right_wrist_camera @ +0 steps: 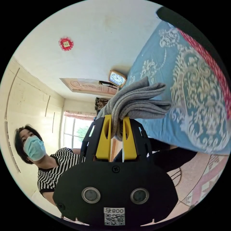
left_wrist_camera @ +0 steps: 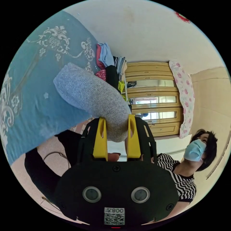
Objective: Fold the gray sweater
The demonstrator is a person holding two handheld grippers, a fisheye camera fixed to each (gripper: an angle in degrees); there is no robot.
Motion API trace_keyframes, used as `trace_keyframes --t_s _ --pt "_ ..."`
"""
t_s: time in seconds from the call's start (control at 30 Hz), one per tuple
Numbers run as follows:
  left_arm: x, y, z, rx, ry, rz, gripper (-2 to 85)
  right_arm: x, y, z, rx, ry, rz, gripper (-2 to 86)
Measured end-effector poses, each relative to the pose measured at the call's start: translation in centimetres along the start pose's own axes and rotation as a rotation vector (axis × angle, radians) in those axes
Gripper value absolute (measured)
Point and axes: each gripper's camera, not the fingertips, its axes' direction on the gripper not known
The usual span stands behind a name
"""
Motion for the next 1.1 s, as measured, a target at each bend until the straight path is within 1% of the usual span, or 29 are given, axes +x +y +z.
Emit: trace_keyframes --t_s 0.07,0.1,0.17,0.2,0.27,0.3,0.37,0.4,0.47,0.5,0.57,0.7,0.77,0.8,0.83,0.87,0.9,0.97,1.03,1.1 --pt "0.2 -7.0 2.5 0.013 0.022 0.067 13.5 -1.8 -6.4 -3.0 0.014 0.043 -0.074 7.2" --pt "0.3 -8.9 3.1 0.019 0.027 0.085 13.4 -2.2 -8.0 -3.8 0.02 0.054 -0.089 7.2" --pt "0.5 -16.8 6.0 0.025 0.057 0.15 13.4 -4.2 -14.6 -7.4 0.051 0.106 -0.144 7.3" --pt "0.6 -18.7 6.8 0.028 0.065 0.163 13.4 -4.7 -16.2 -8.3 0.057 0.117 -0.157 7.3" --pt "1.7 -26.4 10.2 0.032 0.081 0.221 13.4 -6.9 -22.4 -12.3 0.089 0.168 -0.198 7.4" --pt "2.1 -28.2 11.1 0.036 0.081 0.235 13.4 -7.5 -23.8 -13.3 0.094 0.184 -0.208 7.4" --pt "4.0 -34.6 14.9 0.044 0.068 0.301 13.4 -9.8 -28.8 -17.6 0.126 0.237 -0.233 7.5" --pt "4.5 -36.0 16.0 0.051 0.071 0.312 13.4 -10.3 -30.0 -18.6 0.132 0.247 -0.242 7.6" --pt "6.1 -41.4 20.3 0.065 0.071 0.372 13.4 -11.9 -34.0 -23.2 0.169 0.257 -0.243 7.7" --pt "6.3 -42.6 21.5 0.071 0.075 0.379 13.4 -12.2 -34.9 -24.2 0.172 0.266 -0.243 7.7" --pt "6.4 -47.0 26.4 0.075 0.07 0.413 13.5 -12.6 -38.0 -28.2 0.193 0.32 -0.226 7.8" --pt "3.0 -51.7 34.8 0.052 0.02 0.378 13.6 -9.4 -41.2 -32.9 0.187 0.404 -0.101 8.1" --pt "-2.3 -53.1 40.7 0.013 -0.032 0.272 13.9 -4.1 -42.0 -34.4 0.161 0.474 0.066 8.3" --pt "-3.9 -53.4 42.2 -0.009 -0.055 0.239 14.0 -2.6 -42.1 -34.6 0.148 0.498 0.117 8.4" --pt "-7.3 -53.6 45.2 -0.067 -0.109 0.143 14.1 0.4 -41.9 -34.9 0.123 0.541 0.229 8.6" --pt "-10.3 -53.6 47.8 -0.131 -0.17 0.061 14.3 2.6 -41.6 -35.1 0.092 0.565 0.288 8.6" --pt "-11.2 -53.5 48.7 -0.148 -0.189 0.058 14.4 3.3 -41.4 -35.3 0.097 0.546 0.297 8.7" --pt "-12.5 -53.2 50.4 -0.12 -0.137 0.101 14.8 3.2 -40.7 -36.6 0.161 0.447 0.236 8.6" --pt "-12.7 -53.5 50.9 -0.085 -0.137 0.13 15.1 2.0 -40.5 -37.3 0.181 0.44 0.184 8.3" --pt "-13.0 -53.7 51.3 -0.073 -0.145 0.152 15.6 0.3 -40.3 -37.9 0.19 0.502 0.148 7.6"
